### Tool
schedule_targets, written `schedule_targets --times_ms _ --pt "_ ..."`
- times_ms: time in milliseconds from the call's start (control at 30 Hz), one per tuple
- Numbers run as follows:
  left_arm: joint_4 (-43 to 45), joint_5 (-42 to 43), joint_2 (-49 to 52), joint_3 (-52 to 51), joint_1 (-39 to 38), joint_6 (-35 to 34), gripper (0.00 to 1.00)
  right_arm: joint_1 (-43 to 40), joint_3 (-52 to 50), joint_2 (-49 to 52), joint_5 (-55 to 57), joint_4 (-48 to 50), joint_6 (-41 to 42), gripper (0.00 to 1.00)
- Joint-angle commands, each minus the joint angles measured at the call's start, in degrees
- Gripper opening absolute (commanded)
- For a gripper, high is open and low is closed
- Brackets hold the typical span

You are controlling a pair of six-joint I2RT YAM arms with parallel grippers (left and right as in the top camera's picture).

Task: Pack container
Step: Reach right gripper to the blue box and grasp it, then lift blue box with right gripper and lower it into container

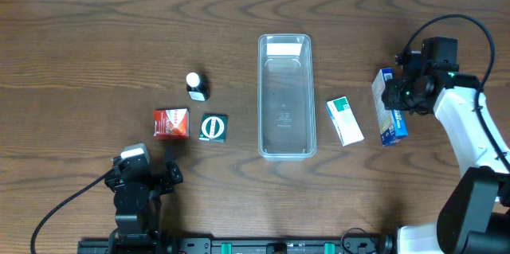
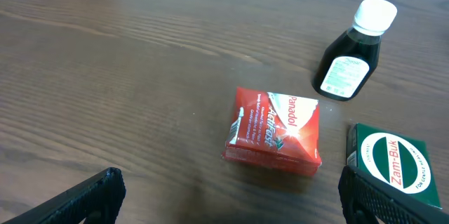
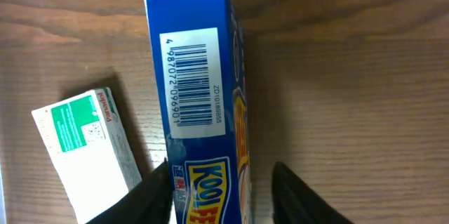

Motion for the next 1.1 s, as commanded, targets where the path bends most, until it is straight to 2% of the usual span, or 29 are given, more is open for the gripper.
schedule_targets --times_ms 0,67,167,400,533,667,867,1067 --pt "0.0 -0.2 -0.3 -1.0 0.2 -0.3 0.98 0.9 -0.2 1.2 1.7 -0.1 1.4 0.36" --pt "0.0 -0.2 -0.3 -1.0 0.2 -0.3 0.98 0.9 -0.2 1.6 1.8 -0.4 1.8 0.30" --pt "0.0 -0.2 -0.3 -1.0 0.2 -0.3 0.98 0.9 -0.2 1.6 1.7 -0.5 1.8 0.27" --pt "0.0 -0.2 -0.3 -1.0 0.2 -0.3 0.98 1.2 1.5 -0.2 1.9 -1.9 5.9 0.02" --pt "0.0 -0.2 -0.3 -1.0 0.2 -0.3 0.98 2.6 6.1 -4.0 -0.5 -5.1 9.3 0.01" --pt "0.0 -0.2 -0.3 -1.0 0.2 -0.3 0.98 6.1 10.9 -9.0 -8.9 -6.0 12.4 0.01" --pt "0.0 -0.2 -0.3 -1.0 0.2 -0.3 0.98 15.4 12.4 -14.0 -12.0 -0.6 21.3 0.01" --pt "0.0 -0.2 -0.3 -1.0 0.2 -0.3 0.98 23.8 12.2 -11.6 -10.4 4.6 34.7 0.01"
